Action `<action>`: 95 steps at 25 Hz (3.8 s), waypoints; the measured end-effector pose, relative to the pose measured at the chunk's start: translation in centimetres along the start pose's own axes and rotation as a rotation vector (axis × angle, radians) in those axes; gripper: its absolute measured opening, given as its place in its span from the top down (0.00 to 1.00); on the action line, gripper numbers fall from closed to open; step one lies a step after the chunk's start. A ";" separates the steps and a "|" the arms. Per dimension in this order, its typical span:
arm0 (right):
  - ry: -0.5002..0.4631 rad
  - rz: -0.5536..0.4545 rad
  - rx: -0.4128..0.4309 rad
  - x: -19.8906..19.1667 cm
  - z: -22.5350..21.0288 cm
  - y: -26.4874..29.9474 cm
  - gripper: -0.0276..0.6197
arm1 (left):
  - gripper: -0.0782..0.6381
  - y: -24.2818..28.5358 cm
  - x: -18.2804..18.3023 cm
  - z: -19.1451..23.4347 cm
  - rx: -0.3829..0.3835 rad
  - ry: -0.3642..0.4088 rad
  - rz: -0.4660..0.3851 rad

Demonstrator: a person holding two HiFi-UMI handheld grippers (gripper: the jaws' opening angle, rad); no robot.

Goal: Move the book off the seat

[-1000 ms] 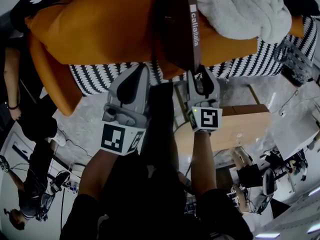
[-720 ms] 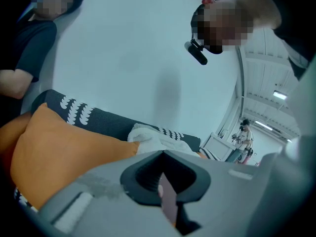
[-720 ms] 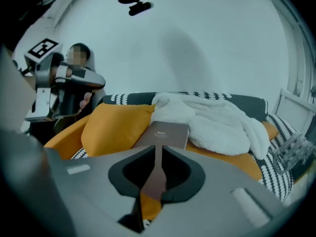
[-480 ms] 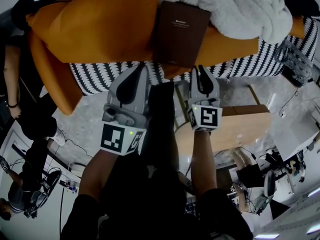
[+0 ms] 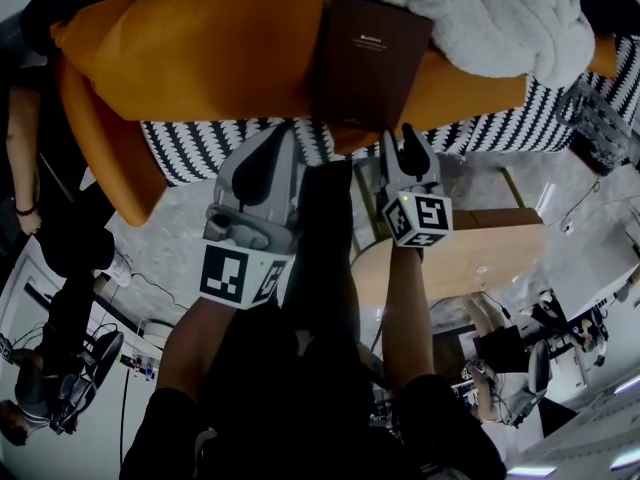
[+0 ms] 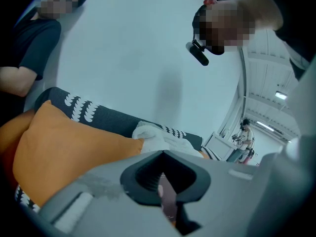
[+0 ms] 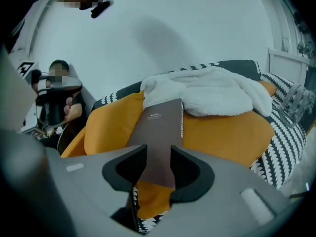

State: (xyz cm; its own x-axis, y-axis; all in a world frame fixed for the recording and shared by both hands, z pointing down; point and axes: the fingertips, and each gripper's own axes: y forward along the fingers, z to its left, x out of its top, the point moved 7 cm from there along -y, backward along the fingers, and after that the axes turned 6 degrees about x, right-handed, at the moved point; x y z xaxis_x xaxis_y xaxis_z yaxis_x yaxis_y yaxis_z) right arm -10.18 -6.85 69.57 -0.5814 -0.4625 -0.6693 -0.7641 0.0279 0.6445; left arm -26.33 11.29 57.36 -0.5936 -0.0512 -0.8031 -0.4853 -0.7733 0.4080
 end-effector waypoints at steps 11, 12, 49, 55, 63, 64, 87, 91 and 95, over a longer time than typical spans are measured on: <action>0.110 0.055 0.074 -2.3 -2.2 2.3 0.63 | 0.88 0.5 -1.0 0.2 0.000 -0.002 0.021; 0.131 0.059 0.089 -2.6 -2.4 2.4 0.63 | 0.88 0.6 -1.1 0.1 -0.001 -0.001 0.026; 0.304 0.191 0.447 -4.1 -3.9 6.6 0.60 | 0.88 4.4 -2.9 -1.4 -0.013 -0.019 0.082; 0.296 0.167 0.407 -3.3 -3.6 5.9 0.62 | 0.88 4.4 -1.9 -1.7 -0.021 -0.011 0.071; 0.208 0.157 0.317 -2.9 -1.7 4.1 0.68 | 0.88 3.6 -1.6 -1.3 -0.021 -0.015 0.055; 0.202 0.154 0.307 -2.8 -1.5 3.9 0.68 | 0.88 3.4 -1.5 -1.3 -0.021 -0.016 0.052; 0.147 0.116 0.115 -1.9 2.6 1.4 0.72 | 0.88 0.4 0.2 0.8 -0.003 -0.043 -0.002; 0.160 0.115 0.097 -1.5 3.2 0.5 0.72 | 0.88 -0.1 0.9 0.7 -0.007 -0.044 -0.012; 0.167 0.113 0.079 -1.1 3.8 -0.5 0.72 | 0.88 -0.8 2.0 0.7 -0.010 -0.039 -0.024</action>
State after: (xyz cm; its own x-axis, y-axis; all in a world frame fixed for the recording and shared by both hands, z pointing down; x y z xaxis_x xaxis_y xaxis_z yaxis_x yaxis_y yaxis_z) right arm -10.24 -2.95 68.59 -0.6151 -0.5927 -0.5199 -0.7203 0.1542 0.6763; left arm -27.58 12.19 55.70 -0.6063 -0.0077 -0.7952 -0.4938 -0.7801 0.3841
